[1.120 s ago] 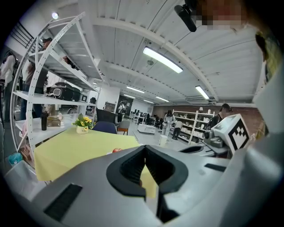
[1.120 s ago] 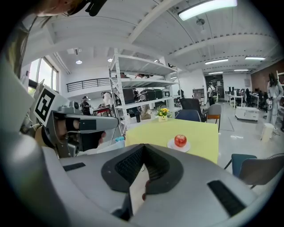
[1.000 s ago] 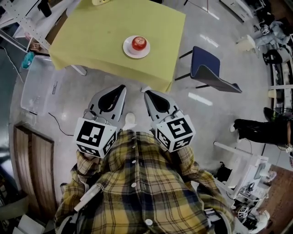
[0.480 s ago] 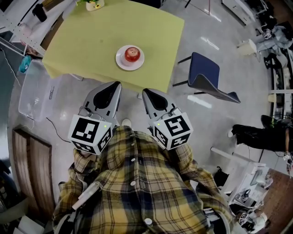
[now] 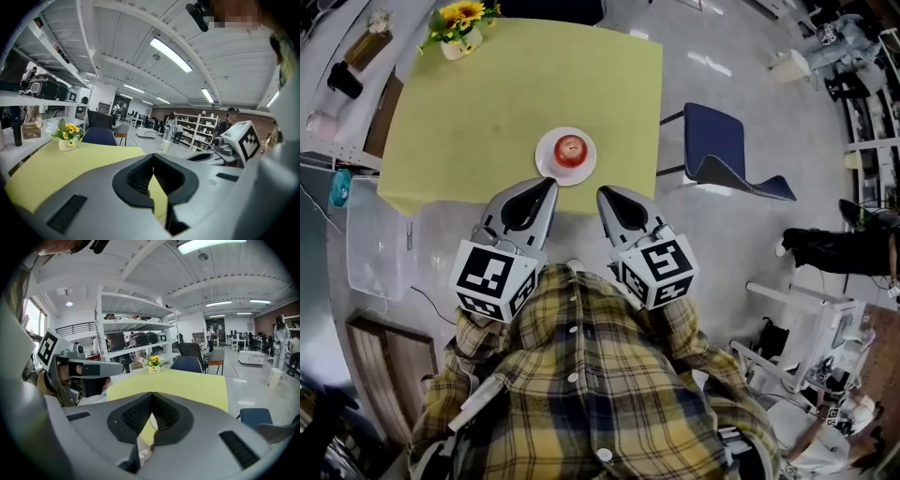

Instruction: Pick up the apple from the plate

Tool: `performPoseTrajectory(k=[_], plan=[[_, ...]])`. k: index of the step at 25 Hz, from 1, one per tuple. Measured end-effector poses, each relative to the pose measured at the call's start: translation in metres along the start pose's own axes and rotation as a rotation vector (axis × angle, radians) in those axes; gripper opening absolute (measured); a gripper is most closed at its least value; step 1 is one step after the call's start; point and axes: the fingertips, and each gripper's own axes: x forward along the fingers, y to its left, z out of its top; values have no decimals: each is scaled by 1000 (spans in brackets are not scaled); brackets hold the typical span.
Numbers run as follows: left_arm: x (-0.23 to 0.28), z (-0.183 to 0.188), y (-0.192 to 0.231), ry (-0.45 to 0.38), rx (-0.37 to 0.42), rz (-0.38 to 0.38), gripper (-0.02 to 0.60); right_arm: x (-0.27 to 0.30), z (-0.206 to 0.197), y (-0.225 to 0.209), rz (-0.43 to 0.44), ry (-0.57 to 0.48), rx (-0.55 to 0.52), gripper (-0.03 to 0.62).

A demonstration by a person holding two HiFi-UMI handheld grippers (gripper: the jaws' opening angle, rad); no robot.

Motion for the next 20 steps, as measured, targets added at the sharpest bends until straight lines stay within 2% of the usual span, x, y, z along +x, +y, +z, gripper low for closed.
performPoseTrajectory(k=[6,11,16,20], plan=[[16,20,66,36,22,-87,8,52,23,-12,-125,-1,67,-3],[24,24,101,77,37,-182,8,81,35,-14,-231,-12,100,-3],[32,18,109,124,41,-270,8,84,34,-16,-316,-15,142,-3],[37,10,102,146,38,-308,8,78,25,-20,-351,-9,160,-3]])
